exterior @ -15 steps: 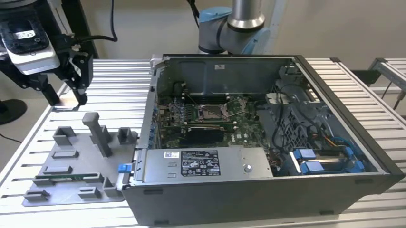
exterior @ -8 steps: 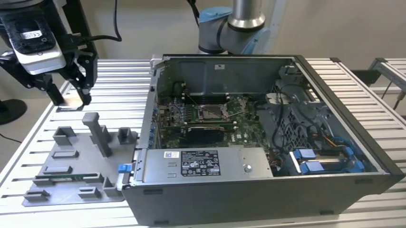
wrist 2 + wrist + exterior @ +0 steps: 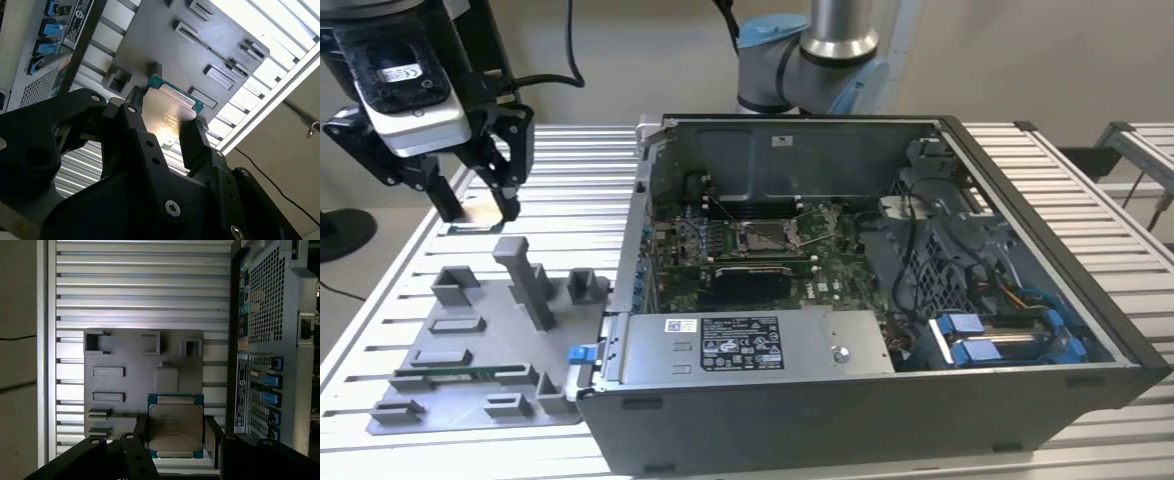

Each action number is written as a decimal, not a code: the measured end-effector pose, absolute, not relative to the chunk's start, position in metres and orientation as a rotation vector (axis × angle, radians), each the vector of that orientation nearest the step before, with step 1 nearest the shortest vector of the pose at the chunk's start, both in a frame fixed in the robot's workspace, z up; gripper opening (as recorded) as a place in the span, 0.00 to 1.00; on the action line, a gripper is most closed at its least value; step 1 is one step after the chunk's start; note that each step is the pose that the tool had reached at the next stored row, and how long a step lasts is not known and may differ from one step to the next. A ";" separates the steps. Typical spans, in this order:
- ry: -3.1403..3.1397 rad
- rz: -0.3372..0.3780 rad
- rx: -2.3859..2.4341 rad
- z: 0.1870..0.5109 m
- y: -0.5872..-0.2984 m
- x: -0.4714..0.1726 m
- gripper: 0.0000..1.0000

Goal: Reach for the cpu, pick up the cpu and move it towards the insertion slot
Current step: 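Pick up the cpu and move it towards the insertion slot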

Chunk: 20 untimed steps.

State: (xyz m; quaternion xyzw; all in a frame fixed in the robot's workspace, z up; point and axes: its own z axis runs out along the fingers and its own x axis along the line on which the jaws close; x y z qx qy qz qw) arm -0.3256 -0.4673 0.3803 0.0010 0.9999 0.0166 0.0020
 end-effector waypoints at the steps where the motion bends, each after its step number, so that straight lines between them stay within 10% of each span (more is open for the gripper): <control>1: 3.137 0.052 0.003 0.380 -0.467 -0.324 0.00; 20: 3.137 0.052 0.003 0.380 -0.467 -0.290 0.00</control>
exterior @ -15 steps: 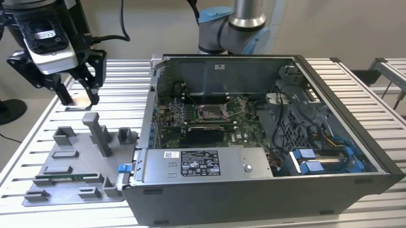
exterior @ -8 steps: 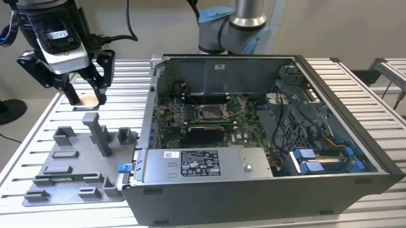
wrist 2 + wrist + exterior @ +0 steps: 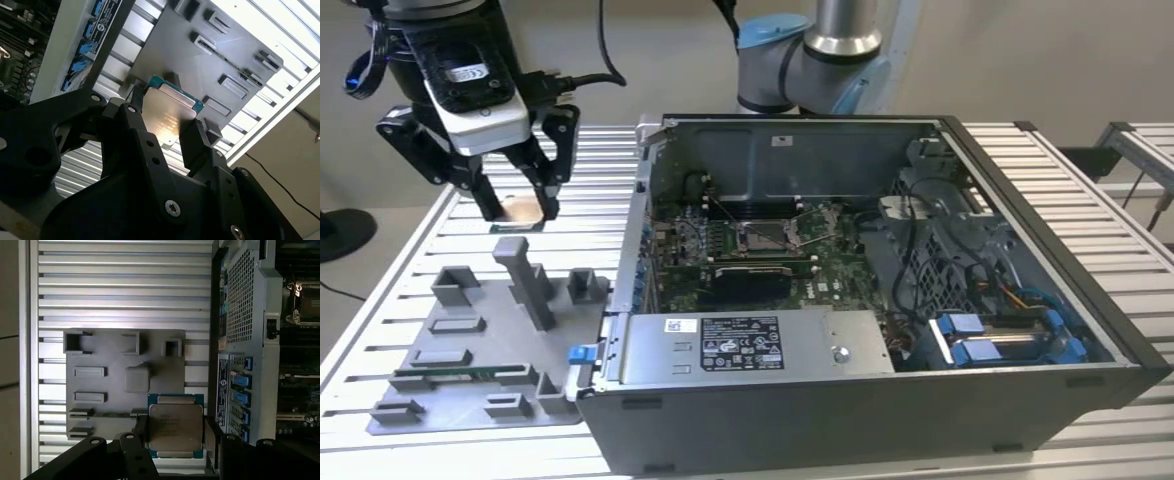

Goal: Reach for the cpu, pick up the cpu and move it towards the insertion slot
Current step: 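Pick up the cpu and move it towards the insertion slot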

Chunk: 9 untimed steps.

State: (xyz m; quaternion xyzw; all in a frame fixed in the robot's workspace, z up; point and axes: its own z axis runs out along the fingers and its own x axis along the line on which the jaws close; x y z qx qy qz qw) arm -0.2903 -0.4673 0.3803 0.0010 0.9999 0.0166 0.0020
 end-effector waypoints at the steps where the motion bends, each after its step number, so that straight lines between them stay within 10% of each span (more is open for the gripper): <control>1: 3.137 0.052 0.003 0.380 -0.467 -0.288 0.00; 9: 3.137 0.052 0.003 0.380 -0.467 -0.263 0.00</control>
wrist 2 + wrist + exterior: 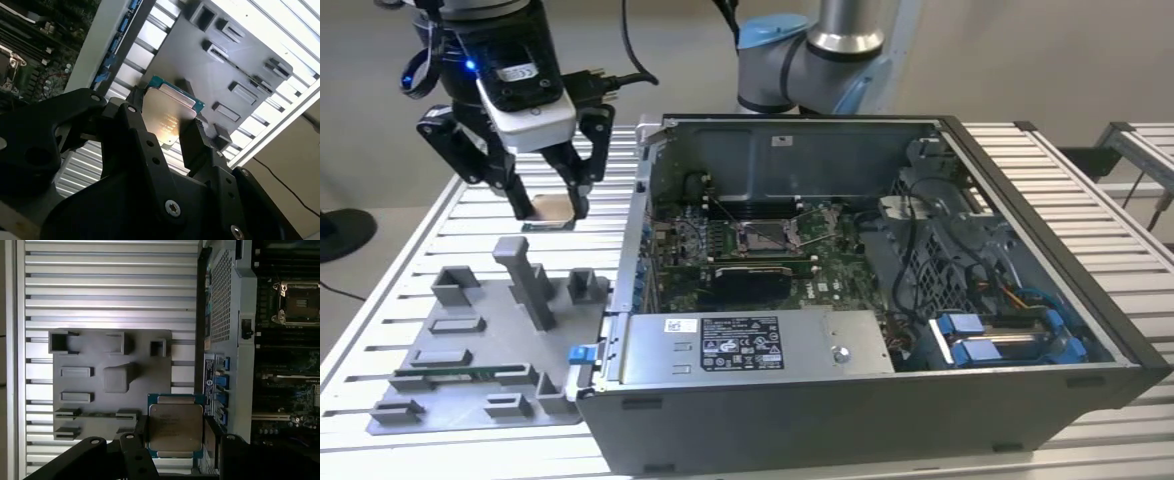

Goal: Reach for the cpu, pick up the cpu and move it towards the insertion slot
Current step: 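Pick up the cpu and move it towards the insertion slot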

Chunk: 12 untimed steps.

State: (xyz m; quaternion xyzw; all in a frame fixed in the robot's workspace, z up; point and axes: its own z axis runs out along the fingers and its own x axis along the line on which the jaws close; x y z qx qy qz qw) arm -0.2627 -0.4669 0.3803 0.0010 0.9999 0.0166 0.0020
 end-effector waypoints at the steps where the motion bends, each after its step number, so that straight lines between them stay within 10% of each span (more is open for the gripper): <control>1: 3.137 0.052 0.003 0.380 -0.467 -0.259 0.00; 12: 3.137 0.052 0.003 0.380 -0.466 -0.212 0.00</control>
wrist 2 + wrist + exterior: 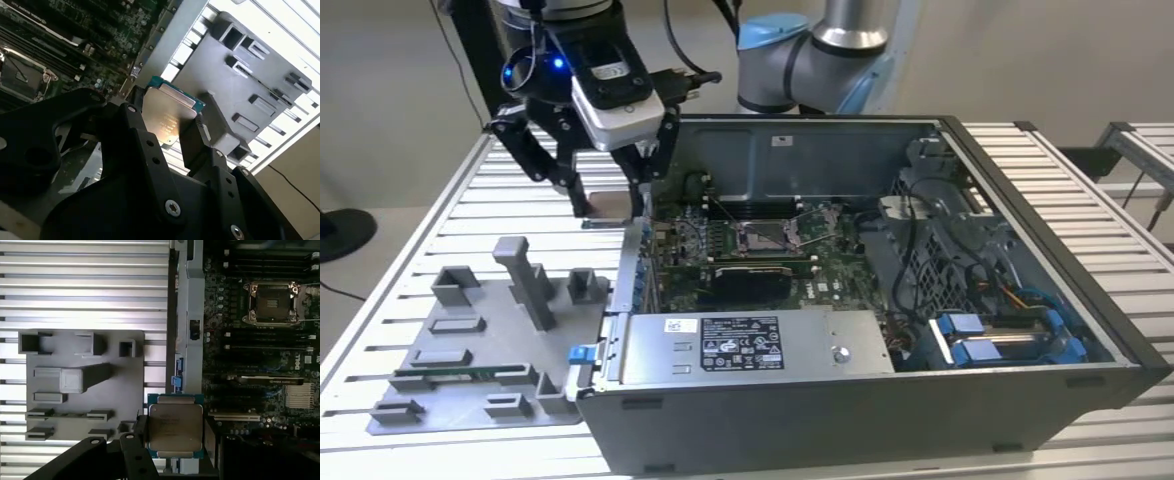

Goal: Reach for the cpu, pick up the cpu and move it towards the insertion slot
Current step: 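Pick up the cpu and move it towards the insertion slot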

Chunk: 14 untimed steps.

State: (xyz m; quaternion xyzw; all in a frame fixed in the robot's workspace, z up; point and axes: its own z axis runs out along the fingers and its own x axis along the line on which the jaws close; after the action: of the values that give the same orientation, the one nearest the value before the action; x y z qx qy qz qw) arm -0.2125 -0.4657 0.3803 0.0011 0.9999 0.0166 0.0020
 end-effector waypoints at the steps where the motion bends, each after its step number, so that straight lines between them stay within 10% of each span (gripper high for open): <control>1: 3.137 0.052 0.003 0.380 -0.466 -0.209 0.00; 14: 3.137 0.052 0.003 0.380 -0.465 -0.170 0.00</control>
State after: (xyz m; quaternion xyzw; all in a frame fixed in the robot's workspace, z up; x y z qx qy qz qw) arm -0.1700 -0.4653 0.3803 0.0010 0.9999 0.0166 0.0020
